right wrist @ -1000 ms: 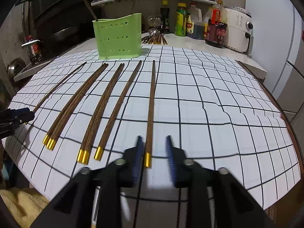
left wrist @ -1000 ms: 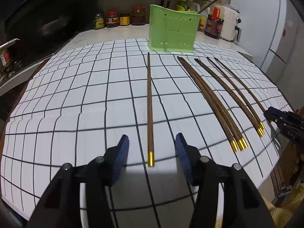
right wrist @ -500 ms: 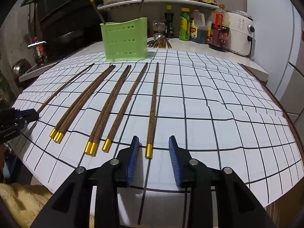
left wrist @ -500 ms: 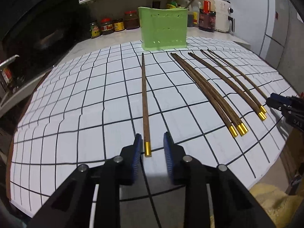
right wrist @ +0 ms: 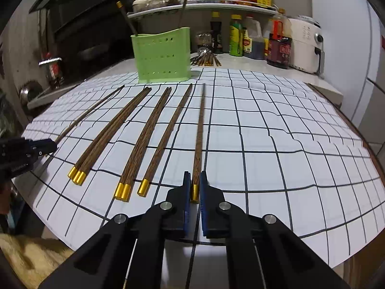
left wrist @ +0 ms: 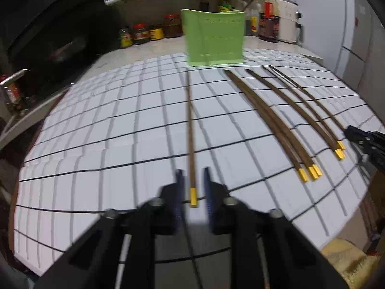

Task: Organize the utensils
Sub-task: 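Close the right tool on a chopstick while the left tool grasps another chopstick, then lift both held chopsticks upright toward the green holder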

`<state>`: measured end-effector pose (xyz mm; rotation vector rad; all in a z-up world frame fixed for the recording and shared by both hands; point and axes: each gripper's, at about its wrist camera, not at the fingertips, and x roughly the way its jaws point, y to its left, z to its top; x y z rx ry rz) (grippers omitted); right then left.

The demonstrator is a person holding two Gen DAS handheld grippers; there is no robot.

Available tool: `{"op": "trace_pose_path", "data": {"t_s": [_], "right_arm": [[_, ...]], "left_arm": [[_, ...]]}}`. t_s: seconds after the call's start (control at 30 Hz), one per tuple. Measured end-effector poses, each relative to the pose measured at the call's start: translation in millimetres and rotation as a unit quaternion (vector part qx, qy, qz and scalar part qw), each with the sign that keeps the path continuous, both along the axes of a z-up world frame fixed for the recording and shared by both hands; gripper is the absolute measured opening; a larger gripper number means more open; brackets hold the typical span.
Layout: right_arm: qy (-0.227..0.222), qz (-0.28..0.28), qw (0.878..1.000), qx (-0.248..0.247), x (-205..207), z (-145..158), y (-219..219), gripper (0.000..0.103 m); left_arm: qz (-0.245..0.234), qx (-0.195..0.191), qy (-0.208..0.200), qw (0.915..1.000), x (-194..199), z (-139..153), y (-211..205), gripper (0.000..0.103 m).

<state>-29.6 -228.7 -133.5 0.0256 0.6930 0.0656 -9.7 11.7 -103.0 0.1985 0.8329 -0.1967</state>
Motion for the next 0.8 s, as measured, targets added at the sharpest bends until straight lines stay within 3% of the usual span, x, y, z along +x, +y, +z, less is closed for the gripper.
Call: {"op": "trace_pose_path", "data": {"t_s": [0.17, 0.4, 0.57, 0.8], "right_arm": [[-0.012, -0.017, 1.000, 0.010, -6.2, 11.9, -4.3, 0.007], [-0.072, -0.026, 0.997, 0.028, -20.6, 60.8, -10.6, 0.007], [-0.131, -0.026, 0.990, 0.040, -24.2, 106.4, -12.6, 0.007], [-0.196, -0.029, 0.980, 0.024, -12.4, 169.8, -12.3, 0.007]], "left_arm": [[0.007, -0.047, 0.001, 0.9989, 0.5, 6.9, 14.6, 0.007], [-0.007, -0.080, -0.086, 0.9931, -15.0, 60.5, 25.4, 0.007], [-0.017, -0.097, -0.173, 0.9799, -23.1, 113.3, 32.9, 0.007], [-0.015, -0.117, -0.251, 0.9607, -19.2, 168.5, 35.1, 0.007]]}}
